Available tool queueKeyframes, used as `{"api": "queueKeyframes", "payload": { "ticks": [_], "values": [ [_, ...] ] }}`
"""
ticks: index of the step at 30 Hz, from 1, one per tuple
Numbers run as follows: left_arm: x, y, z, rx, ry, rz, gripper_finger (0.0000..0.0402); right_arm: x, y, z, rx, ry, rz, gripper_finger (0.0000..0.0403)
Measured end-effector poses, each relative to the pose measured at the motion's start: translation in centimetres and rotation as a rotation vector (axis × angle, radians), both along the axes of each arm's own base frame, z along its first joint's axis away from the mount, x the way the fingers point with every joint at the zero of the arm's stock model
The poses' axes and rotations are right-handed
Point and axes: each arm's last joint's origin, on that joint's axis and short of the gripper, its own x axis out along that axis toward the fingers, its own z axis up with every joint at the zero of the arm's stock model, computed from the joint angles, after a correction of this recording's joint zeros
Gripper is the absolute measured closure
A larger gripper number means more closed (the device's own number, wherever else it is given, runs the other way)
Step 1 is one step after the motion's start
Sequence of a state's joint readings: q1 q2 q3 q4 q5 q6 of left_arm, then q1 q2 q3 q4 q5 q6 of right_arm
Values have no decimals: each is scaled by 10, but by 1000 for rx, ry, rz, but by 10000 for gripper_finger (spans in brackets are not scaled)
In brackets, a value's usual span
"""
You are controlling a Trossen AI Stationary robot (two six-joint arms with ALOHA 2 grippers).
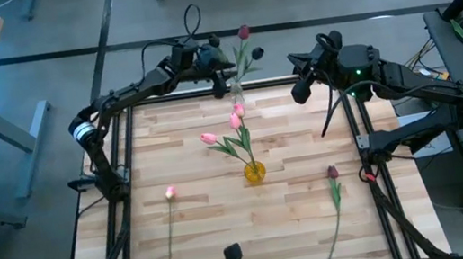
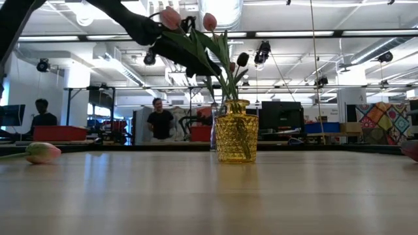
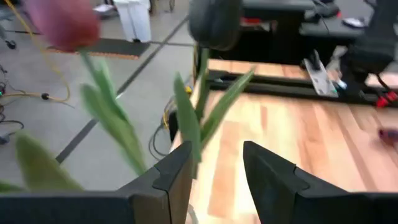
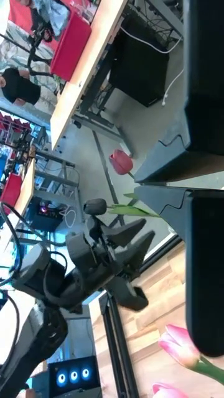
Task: Sort flowers into vase by color
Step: Put the pink tulip into the yellow vase
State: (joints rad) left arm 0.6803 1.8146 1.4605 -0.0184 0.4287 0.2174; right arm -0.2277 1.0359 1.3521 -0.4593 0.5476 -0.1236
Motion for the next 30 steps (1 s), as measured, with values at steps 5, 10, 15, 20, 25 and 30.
{"api": "queueKeyframes", "payload": {
  "ticks": [5,10,15,20,25,30],
  "values": [
    [-7,-16,7,-14,62,6,277,0,0,-1,-2,9,6,390],
    [-14,-40,24,-33,110,11,287,0,1,-2,-6,31,39,390],
    [-19,-71,38,-46,176,54,294,1,3,-3,-2,50,114,390],
    [-26,-103,51,-100,222,147,295,-5,7,-10,87,112,297,390],
    [-39,-138,63,-211,254,251,295,-14,6,-17,164,167,412,390],
    [-58,-179,73,-279,303,382,301,-26,4,-27,177,177,484,390]
  ]
}}
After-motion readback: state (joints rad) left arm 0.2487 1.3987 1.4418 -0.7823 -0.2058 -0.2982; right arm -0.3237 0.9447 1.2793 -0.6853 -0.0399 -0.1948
